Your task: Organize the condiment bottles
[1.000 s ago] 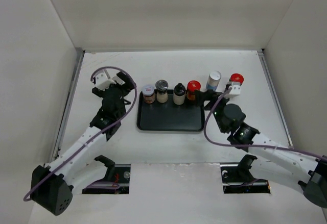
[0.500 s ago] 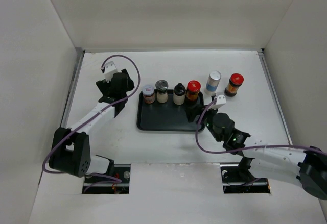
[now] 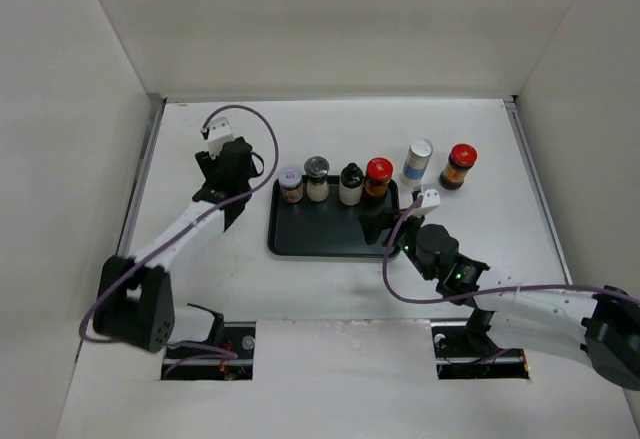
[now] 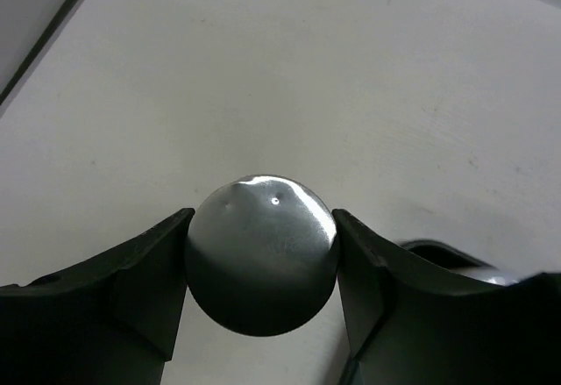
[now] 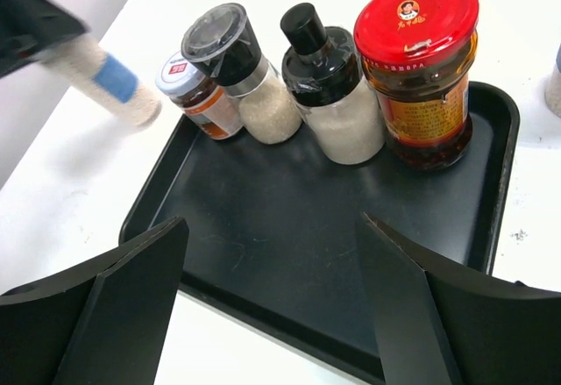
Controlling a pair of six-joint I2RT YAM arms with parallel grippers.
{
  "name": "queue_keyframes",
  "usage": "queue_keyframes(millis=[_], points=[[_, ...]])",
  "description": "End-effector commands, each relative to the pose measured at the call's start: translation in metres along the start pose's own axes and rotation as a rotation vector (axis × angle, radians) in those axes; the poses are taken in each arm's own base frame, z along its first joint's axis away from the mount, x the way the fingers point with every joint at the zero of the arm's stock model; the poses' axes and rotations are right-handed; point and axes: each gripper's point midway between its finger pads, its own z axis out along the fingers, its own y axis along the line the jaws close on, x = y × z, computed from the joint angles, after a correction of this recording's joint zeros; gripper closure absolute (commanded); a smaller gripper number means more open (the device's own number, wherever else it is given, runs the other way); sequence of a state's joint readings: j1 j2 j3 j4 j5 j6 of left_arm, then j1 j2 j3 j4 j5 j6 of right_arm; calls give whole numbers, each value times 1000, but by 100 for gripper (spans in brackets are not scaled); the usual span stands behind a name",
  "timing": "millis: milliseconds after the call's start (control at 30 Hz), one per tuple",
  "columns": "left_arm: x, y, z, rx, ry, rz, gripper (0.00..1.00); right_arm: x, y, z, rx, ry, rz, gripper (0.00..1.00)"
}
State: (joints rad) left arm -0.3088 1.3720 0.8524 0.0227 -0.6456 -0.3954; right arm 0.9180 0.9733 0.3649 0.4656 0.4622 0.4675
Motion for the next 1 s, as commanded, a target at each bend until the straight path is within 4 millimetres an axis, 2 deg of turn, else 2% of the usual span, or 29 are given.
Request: queue_keyframes(millis=[0, 100, 200, 267, 333, 400, 467, 500, 600, 700, 800, 833, 867, 933, 967], points=[[-63, -5, -67, 98, -178, -84, 65, -16, 9, 2, -29, -56, 38, 16], [-50, -16, -108, 200, -146, -50, 65, -17, 4, 3, -13, -64, 41, 16], [-28, -37, -139, 304, -102, -23, 65, -21, -1, 4, 4, -75, 44, 21], [-15, -53, -153, 365, -77, -15, 65, -26, -6, 3, 20, -88, 48, 30], [-2, -70, -164, 429, -58, -11, 64, -34, -13, 2, 40, -111, 57, 50], [11, -87, -172, 485, -55, -2, 64, -40, -20, 0, 65, -129, 70, 65], [24, -95, -172, 497, -47, 18, 64, -47, -28, -3, 95, -142, 83, 78], [32, -98, -170, 502, -38, 30, 63, -50, -31, -4, 109, -149, 97, 81], [49, -97, -161, 484, -27, 58, 63, -67, -33, -6, 126, -176, 122, 84], [65, -97, -154, 487, -13, 70, 61, -91, -34, -6, 162, -214, 98, 80], [72, -94, -151, 478, -16, 85, 55, -109, -41, 0, 216, -245, 50, 77], [73, -93, -151, 477, -18, 91, 51, -114, -46, 3, 242, -250, 35, 72], [75, -93, -151, 479, -19, 94, 47, -118, -52, 7, 269, -259, 26, 61], [74, -92, -152, 488, -31, 92, 35, -127, -69, 16, 341, -259, -4, 31], [72, -91, -154, 494, -40, 89, 29, -131, -81, 22, 388, -258, -23, 20]])
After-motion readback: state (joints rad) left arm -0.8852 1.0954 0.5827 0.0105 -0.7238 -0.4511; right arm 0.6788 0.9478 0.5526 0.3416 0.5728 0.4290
